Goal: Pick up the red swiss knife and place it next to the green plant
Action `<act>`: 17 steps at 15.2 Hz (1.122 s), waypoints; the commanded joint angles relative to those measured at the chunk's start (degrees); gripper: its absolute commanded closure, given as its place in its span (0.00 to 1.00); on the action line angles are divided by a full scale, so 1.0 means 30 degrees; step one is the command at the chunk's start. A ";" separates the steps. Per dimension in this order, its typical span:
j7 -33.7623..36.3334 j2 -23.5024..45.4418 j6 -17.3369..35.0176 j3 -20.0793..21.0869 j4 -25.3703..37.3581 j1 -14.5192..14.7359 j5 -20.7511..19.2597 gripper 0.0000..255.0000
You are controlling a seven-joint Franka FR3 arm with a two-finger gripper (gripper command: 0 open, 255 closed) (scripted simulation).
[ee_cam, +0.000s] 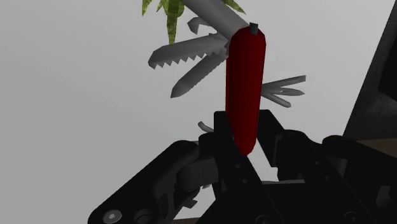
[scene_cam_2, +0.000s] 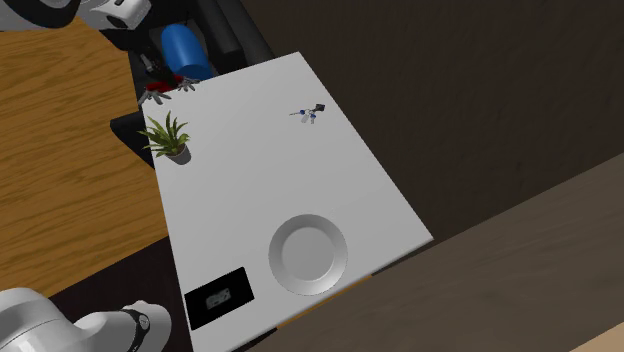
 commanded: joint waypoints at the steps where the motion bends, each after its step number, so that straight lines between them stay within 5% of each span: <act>1: 0.1026 0.0315 -0.0201 0.0510 0.0382 0.0438 -0.0263 1.00; 13: 0.6964 0.4699 -0.2365 0.2992 0.5437 0.3927 -0.3249 1.00; 17: 0.7099 0.4579 -0.1307 0.2941 0.4269 0.3820 -0.3228 1.00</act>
